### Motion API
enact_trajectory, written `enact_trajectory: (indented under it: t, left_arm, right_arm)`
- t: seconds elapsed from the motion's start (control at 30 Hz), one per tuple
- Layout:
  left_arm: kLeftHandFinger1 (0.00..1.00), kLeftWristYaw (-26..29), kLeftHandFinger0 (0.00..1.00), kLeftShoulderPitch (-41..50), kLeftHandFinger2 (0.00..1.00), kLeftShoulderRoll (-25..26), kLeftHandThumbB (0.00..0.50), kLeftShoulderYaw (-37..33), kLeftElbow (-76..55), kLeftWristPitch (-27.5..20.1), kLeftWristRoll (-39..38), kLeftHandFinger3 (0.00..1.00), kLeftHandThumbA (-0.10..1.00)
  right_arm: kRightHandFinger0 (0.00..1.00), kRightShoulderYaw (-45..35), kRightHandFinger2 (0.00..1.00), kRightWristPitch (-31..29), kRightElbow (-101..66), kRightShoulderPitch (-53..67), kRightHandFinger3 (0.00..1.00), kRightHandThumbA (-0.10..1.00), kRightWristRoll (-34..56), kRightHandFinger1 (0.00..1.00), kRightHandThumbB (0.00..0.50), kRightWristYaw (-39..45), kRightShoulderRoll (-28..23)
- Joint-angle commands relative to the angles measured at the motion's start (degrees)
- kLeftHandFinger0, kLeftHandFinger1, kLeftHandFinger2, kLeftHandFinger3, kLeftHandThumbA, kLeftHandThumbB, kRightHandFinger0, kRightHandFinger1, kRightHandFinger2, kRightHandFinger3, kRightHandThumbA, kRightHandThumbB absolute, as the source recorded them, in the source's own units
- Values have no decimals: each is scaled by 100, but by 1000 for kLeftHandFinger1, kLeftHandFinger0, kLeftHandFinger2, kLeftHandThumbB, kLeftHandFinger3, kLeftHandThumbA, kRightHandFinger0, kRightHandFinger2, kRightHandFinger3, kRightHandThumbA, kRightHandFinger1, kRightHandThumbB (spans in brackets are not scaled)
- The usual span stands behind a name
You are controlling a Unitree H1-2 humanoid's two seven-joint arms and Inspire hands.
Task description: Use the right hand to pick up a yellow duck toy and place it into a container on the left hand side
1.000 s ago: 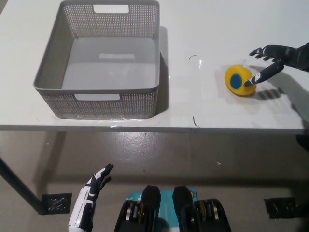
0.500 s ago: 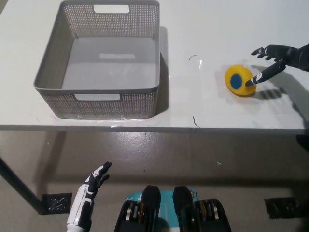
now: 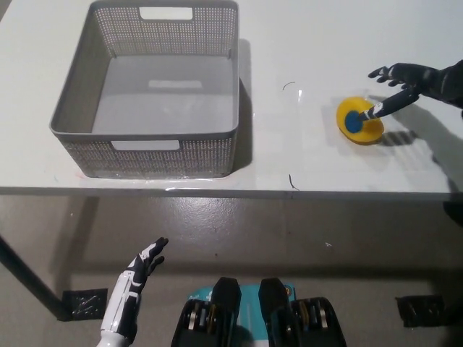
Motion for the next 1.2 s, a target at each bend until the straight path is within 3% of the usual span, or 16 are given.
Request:
enact_trajectory:
  t: [0.0,0.17,0.27,0.3,0.43,0.47,0.57,0.63,0.8,0.87,1.1,1.17]
  left_arm:
    - [1000,65,1000,-77,1000,24,500,-30,-204,-180,116,1000,1000]
    - [1000,124,1000,-142,1000,34,500,-47,-190,-180,255,1000,1000]
    - [1000,115,1000,-134,1000,38,500,-43,-204,-180,261,1000,1000]
    - [1000,113,1000,-135,1000,40,500,-49,-203,-180,266,1000,1000]
    - [1000,90,1000,-144,1000,27,500,-31,-186,-180,205,1000,1000]
    - [1000,92,1000,-159,1000,32,500,-31,-181,-180,193,1000,1000]
    - [1000,77,1000,-184,1000,53,500,-29,-176,-180,140,1000,1000]
    - [1000,47,1000,-181,1000,38,500,-21,-166,-180,83,1000,1000]
    - [1000,24,1000,-193,1000,40,500,5,-173,-180,5,1000,1000]
    - [1000,15,1000,-191,1000,49,500,-4,-175,-180,7,1000,1000]
    - [1000,-8,1000,-228,1000,76,500,-50,-139,-180,57,1000,1000]
    - [1000,28,1000,-240,1000,84,500,-57,-141,-180,107,1000,1000]
  right_arm:
    - [1000,-85,1000,74,19,-375,1000,1000,81,1000,407,-235,74]
    - [1000,-42,1000,41,41,-347,1000,1000,25,1000,419,-314,106]
    - [1000,-75,1000,108,69,-301,1000,1000,59,1000,401,-328,145]
    - [1000,-64,1000,123,79,-279,1000,1000,50,1000,374,-327,152]
    - [1000,-115,1000,245,123,-211,1000,997,103,1000,380,-347,199]
    - [1000,-119,1000,141,122,-190,1000,982,110,1000,334,-322,192]
    - [1000,-98,1000,74,140,-123,1000,959,75,1000,372,-337,182]
    - [1000,19,1000,91,156,-65,1000,1000,-53,1000,391,-409,169]
    - [1000,53,1000,253,193,22,1000,1000,-60,1000,353,-319,146]
    - [1000,-38,1000,247,200,78,1000,1000,52,1000,315,-199,107]
    - [1000,-171,1000,343,212,265,1000,995,131,1000,347,-286,66]
    - [1000,-136,1000,220,203,300,1000,1000,92,1000,321,-289,81]
